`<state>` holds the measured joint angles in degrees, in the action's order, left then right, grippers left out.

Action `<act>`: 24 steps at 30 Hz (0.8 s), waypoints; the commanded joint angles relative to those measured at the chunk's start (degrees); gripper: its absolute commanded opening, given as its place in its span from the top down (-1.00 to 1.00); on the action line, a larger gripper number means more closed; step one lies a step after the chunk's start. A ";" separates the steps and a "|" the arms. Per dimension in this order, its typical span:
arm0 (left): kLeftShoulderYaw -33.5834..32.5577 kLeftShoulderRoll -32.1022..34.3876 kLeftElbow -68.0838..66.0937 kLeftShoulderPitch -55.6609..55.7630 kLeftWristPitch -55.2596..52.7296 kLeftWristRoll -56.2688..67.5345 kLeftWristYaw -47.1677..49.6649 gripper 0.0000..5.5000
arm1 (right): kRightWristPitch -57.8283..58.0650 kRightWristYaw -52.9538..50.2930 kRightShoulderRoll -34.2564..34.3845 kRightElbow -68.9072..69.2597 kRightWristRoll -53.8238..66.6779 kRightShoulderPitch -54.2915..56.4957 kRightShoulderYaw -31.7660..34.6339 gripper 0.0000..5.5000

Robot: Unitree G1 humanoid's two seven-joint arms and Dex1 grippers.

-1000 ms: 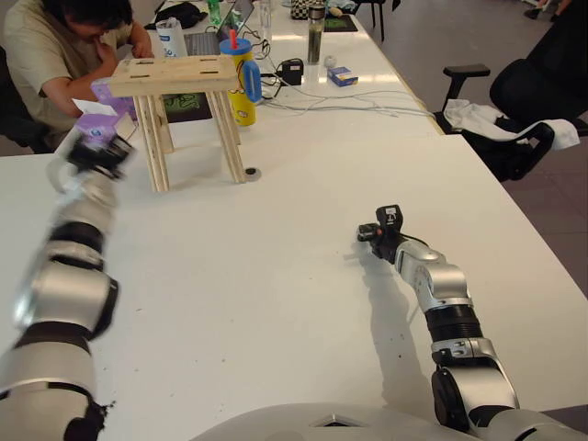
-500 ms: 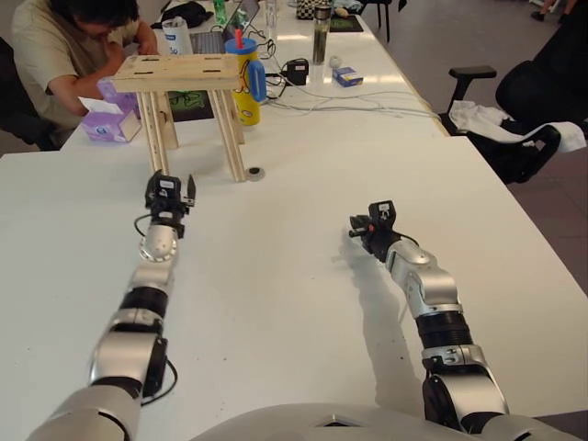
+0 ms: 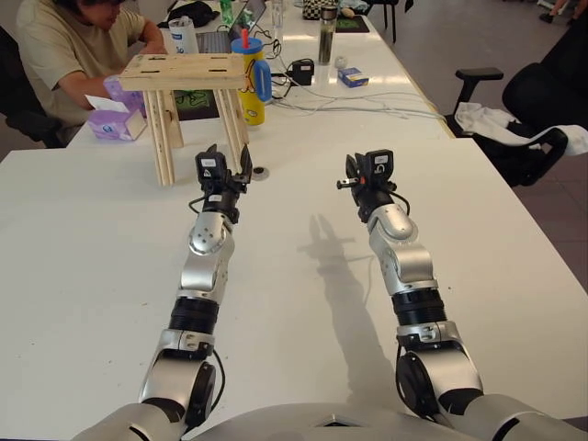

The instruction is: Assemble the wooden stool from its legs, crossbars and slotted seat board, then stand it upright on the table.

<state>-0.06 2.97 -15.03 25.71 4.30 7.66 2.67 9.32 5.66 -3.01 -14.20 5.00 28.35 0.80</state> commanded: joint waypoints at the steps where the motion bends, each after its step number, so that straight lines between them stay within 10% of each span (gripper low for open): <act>1: -0.62 -2.13 -0.65 1.43 -0.87 0.30 -0.32 -0.20 | -1.50 1.15 -0.19 -1.84 0.91 1.21 0.99 0.71; 24: -4.45 -4.69 -9.51 6.34 4.04 1.45 -4.20 -0.20 | -5.23 5.12 -1.70 -13.43 3.58 7.93 4.81 0.71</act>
<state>-3.70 -1.93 -22.58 30.31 7.49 8.98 -1.42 4.78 10.08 -4.71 -25.87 8.21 33.68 5.46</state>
